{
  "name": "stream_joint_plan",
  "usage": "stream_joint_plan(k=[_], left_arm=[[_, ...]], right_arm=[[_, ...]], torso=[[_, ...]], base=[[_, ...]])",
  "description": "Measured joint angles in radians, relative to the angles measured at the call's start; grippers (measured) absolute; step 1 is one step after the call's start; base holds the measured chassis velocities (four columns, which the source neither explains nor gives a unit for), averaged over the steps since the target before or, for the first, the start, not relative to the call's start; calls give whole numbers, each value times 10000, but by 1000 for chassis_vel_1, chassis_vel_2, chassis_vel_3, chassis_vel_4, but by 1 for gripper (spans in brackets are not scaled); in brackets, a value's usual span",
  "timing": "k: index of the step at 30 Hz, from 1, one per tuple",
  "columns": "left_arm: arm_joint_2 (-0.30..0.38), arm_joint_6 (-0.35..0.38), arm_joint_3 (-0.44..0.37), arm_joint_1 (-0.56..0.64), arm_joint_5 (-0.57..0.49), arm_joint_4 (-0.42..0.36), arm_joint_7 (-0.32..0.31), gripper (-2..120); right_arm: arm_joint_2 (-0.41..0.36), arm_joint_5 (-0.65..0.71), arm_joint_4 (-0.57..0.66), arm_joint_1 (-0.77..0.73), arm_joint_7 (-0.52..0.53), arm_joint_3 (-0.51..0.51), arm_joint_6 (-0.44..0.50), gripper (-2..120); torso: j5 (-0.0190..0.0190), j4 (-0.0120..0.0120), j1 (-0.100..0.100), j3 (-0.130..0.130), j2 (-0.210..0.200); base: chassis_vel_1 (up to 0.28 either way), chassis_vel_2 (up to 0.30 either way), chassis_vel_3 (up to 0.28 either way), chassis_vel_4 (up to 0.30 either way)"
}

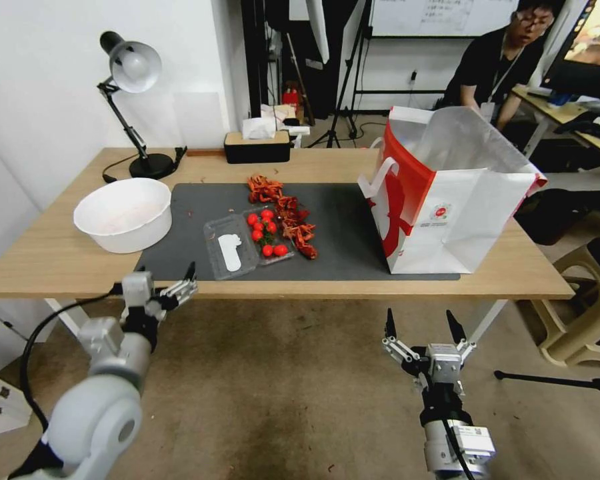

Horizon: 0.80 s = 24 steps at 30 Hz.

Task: Pick up the trash from the table and place it into the takeout bag.

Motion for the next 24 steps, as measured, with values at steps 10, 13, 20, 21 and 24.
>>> stream_joint_plan(k=[10,13,20,21,24], left_arm=[[-746,-2269,255,712,881,600,-9,100],[-884,-2485,266,754,989,633,-39,100],[-1014,-2922,182,924,1208,768,-44,100],[-1014,-2961,175,949,1208,795,-40,100],[-1029,-3034,156,948,1217,849,-3,100]], right_arm=[[-22,202,-296,64,-701,102,616,100],[-6,453,-373,113,-1199,143,795,100],[31,976,-560,296,-1810,226,1119,100],[21,1024,-581,310,-1855,234,1141,100],[-7,1129,-613,325,-1884,239,1142,100]], torso=[[-3,-1,0,1,0],[-1,-1,-1,1,0],[0,0,0,0,0],[0,0,0,0,0],[-2,-1,0,1,0]], base=[[0,0,0,0],[0,0,0,0],[0,0,0,0],[0,0,0,0],[0,0,0,0]])
